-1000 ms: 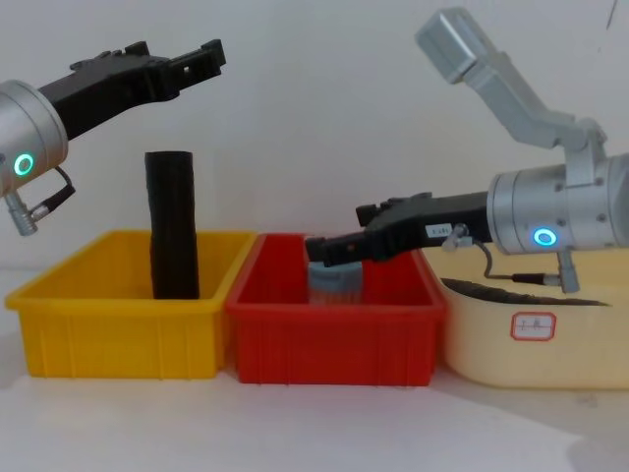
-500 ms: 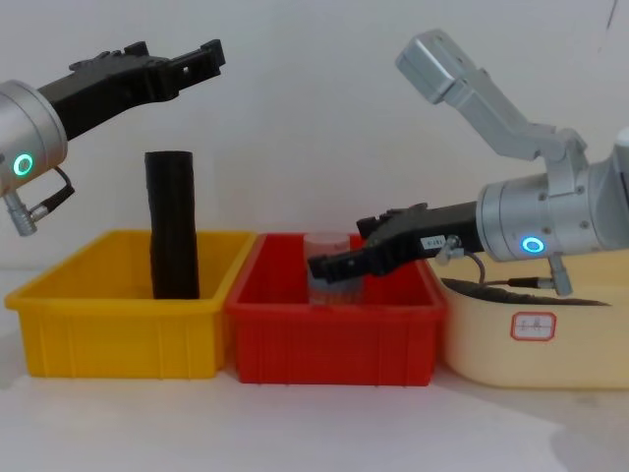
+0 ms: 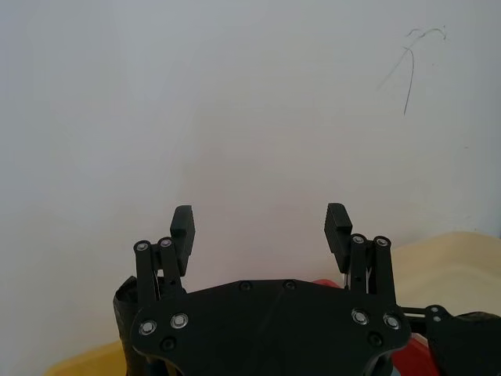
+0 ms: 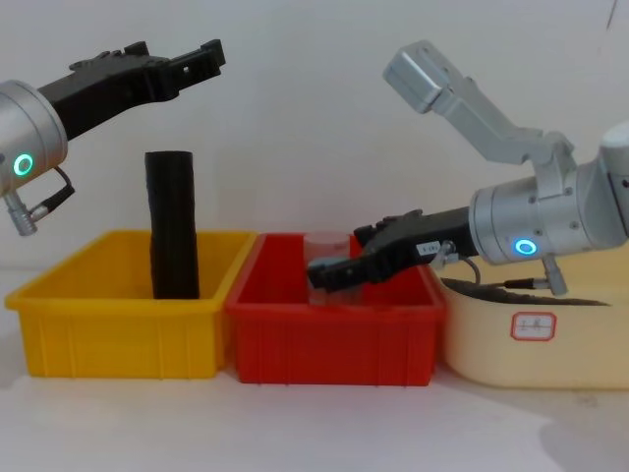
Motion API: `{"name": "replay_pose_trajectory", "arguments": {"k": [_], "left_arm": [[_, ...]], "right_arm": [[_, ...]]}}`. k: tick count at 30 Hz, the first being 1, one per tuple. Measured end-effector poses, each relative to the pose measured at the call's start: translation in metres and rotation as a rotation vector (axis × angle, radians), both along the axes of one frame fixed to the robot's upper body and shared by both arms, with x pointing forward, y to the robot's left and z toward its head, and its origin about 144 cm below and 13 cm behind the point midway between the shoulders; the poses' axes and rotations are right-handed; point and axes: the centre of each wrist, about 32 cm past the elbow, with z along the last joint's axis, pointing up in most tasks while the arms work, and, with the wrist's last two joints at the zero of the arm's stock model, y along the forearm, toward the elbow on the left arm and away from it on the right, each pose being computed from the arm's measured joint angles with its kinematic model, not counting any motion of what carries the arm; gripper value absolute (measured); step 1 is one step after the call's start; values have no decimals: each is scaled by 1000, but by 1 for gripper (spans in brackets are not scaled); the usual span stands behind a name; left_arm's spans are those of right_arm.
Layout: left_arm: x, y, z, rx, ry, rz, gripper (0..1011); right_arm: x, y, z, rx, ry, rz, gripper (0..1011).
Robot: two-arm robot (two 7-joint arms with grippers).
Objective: Pick up the garbage bag with the one hand and transfer it to the other hand.
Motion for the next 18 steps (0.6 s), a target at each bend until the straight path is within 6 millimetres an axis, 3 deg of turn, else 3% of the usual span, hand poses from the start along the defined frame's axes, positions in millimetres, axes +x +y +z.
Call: {"name": "replay_pose_trajectory", "arguments": {"k": [15,18], "left_arm": [[0,0,0,0,0,0,1001],[0,0,0,0,0,0,1001]], "right_arm": [[5,3,2,-40,24,21,1001],[5,3,3,-44,26,22,962]]}}
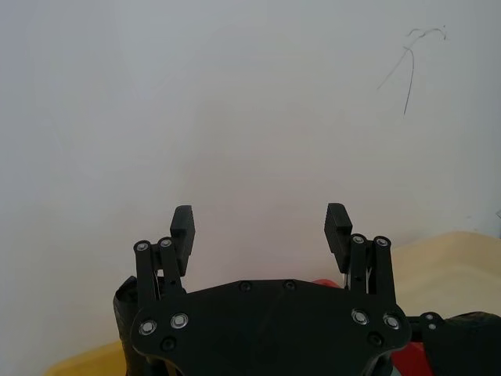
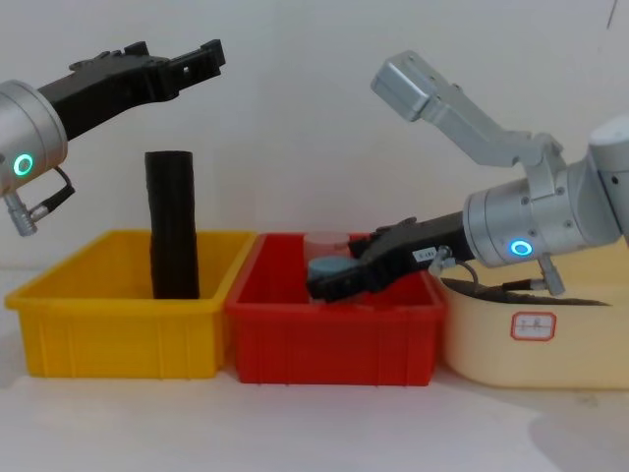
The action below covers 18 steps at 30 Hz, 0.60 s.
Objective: Pick up the garbage bag with the one hand and transfer it to the other hand.
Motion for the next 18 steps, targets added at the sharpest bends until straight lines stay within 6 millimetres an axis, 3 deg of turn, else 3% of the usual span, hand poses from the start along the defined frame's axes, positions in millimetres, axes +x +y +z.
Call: {"name": "replay_pose_trajectory", "arguments": {"k": [5,9,18], "left_arm": [[0,0,0,0,0,0,1000],[0,0,0,0,0,0,1001],[0,0,0,0,0,0,1000]], "right_arm": [[1,1,1,-2,-1,-1,867],[1,1,1,-1,-4,-5,725],[0,0,2,8,-14,-14,683]]}}
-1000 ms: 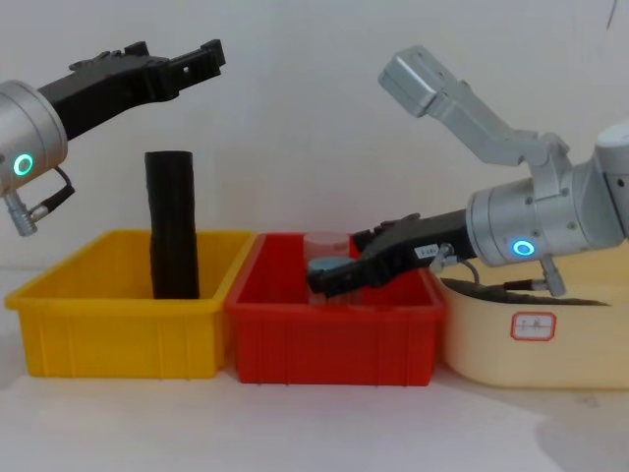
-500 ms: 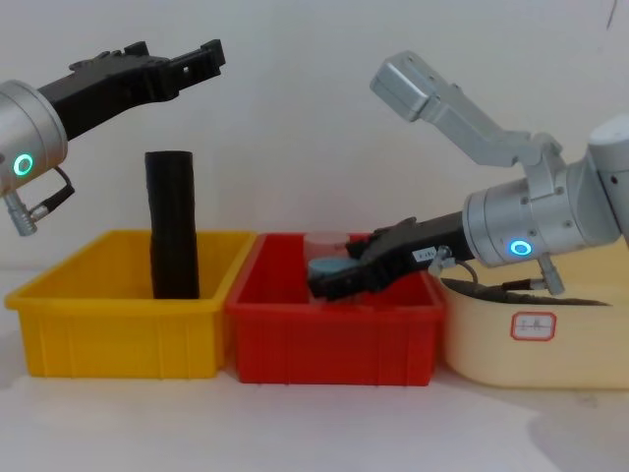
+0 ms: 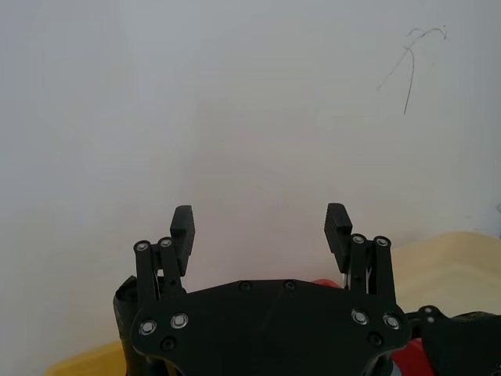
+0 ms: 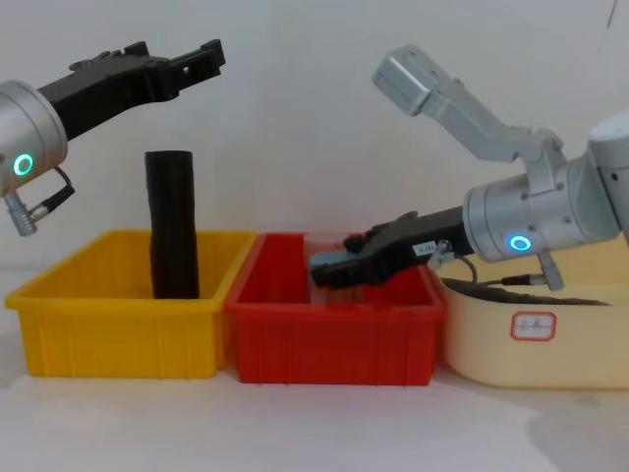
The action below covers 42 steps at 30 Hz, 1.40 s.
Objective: Pick up the garbage bag with the one hand and transfer it to the other hand.
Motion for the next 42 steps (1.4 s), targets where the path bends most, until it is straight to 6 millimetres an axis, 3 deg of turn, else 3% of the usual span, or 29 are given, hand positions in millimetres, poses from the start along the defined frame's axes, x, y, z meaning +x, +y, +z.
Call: {"name": "replay_pose_trajectory", "arguments": {"k": [12,21,32,42], "left_arm": [[0,0,0,0,0,0,1001],[0,0,0,0,0,0,1001],[0,0,0,0,0,0,1001],[0,0,0,0,0,0,1001]], "right_arm": [[-3,-4,11,77,-44,-19,683],[-9,-18,32,178,-135,-53,683],[-24,-59,47,246,-244,-169,683],[-42,-99,40,253,-283,-305,683]]}}
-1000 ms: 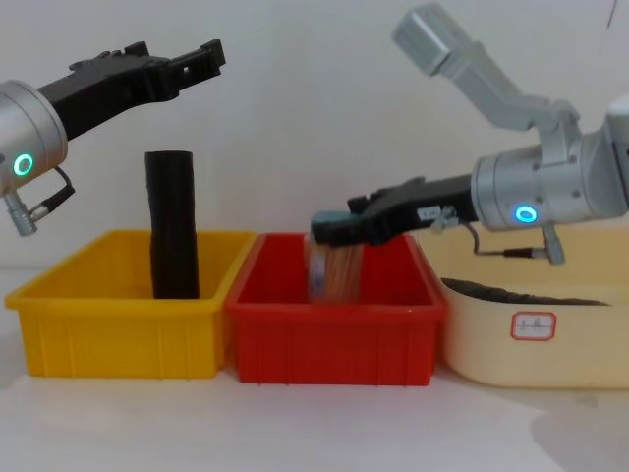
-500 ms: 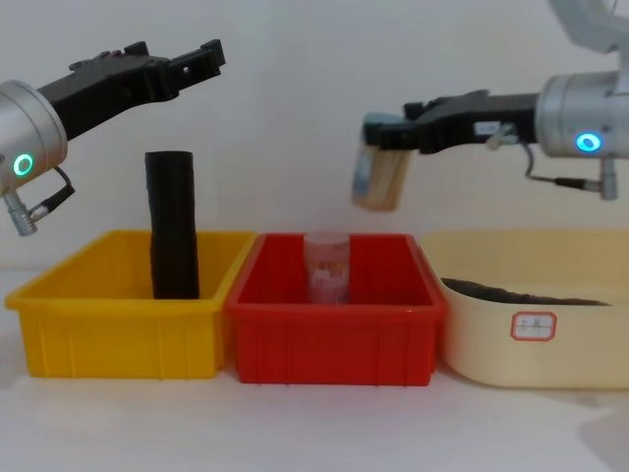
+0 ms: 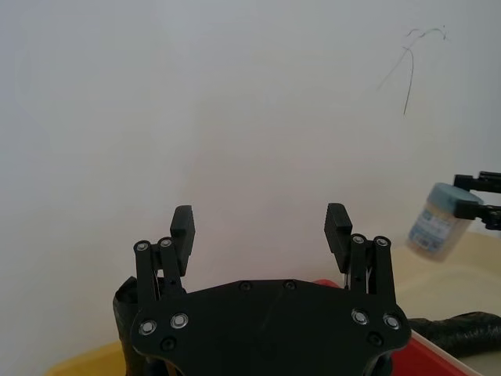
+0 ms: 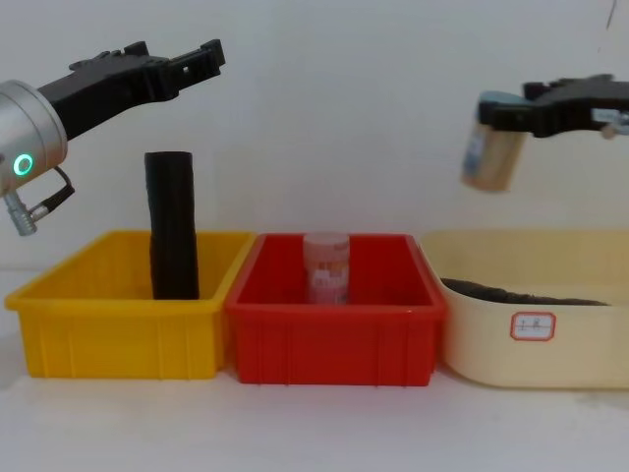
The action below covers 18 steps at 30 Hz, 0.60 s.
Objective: Pick up the garbage bag with the one hand and transfer it to the other hand.
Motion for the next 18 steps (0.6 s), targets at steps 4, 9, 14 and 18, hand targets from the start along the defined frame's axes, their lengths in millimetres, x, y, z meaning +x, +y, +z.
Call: {"name": "replay_pose_trajectory", "arguments": {"k": [4,9,14,18], "left_arm": [[0,0,0,0,0,0,1001],[0,0,0,0,0,0,1000],[0,0,0,0,0,0,1001],[0,0,0,0,0,0,1001]], "right_arm": [[-6,-13,-7,8,6,-58,683],[-13,-26,-19,19,20,-129,683],[-17,-34,-28,29,26,-174,822],[-20,-39,-33,37,26,-200,900]]}}
